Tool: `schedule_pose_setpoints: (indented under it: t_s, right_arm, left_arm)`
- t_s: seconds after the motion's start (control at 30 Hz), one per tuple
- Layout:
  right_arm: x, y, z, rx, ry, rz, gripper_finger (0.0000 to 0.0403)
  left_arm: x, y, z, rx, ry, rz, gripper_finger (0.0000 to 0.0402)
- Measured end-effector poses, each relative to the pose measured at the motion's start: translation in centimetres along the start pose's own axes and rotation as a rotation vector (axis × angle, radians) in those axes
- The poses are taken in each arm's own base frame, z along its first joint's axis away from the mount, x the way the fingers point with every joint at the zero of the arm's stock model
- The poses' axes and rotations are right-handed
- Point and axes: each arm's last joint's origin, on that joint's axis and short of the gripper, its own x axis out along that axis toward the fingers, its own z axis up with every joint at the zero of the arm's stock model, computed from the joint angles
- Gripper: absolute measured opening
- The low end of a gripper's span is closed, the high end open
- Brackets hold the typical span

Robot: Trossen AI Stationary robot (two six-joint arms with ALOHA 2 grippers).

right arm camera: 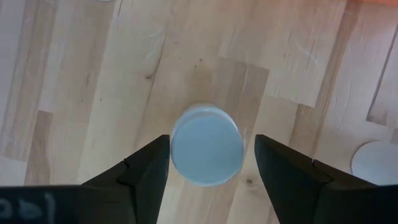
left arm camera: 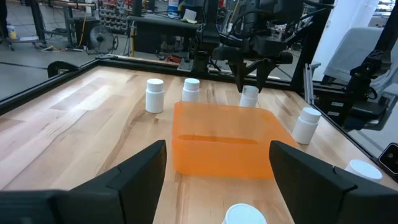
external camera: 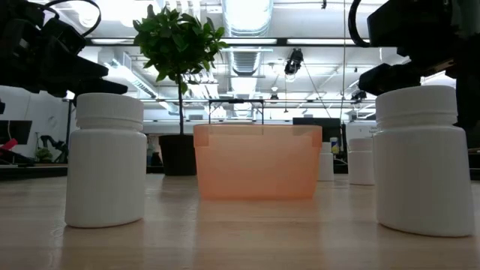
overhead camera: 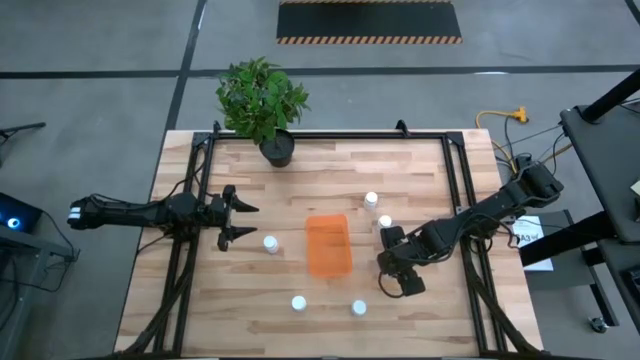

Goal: Pick and place pill bottles into a basket
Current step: Put the white pill bottle into the orange container

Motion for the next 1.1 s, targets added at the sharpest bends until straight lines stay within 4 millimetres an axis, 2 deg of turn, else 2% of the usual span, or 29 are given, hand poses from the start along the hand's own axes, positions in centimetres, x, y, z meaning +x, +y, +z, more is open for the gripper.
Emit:
schedule_pose_setpoints:
  t_s: [0.4, 0.7, 0.87, 1.1]
  right_arm:
    - [0.1, 0.0, 0.0, 0.003, -0.007, 0.002, 0.0214]
    - [0.0, 0.1, 0.4, 0.009, -0.033, 0.012, 0.0141]
    - [-1.1, 0.3, 1.4, 0.021, -0.068, 0.027, 0.0141]
    - [-3.7, 0.0, 3.5, 0.054, -0.095, 0.027, 0.0141]
  left_arm:
    - [0.0, 0.0, 0.0, 0.0, 0.0, 0.0, 0.0267]
    - [0.0, 0.0, 0.0, 0.0, 0.0, 0.0, 0.0267]
    - [0.0, 0.0, 0.0, 0.0, 0.0, 0.0, 0.0267]
    - [0.0, 0.0, 0.0, 0.0, 0.0, 0.0, 0.0267]
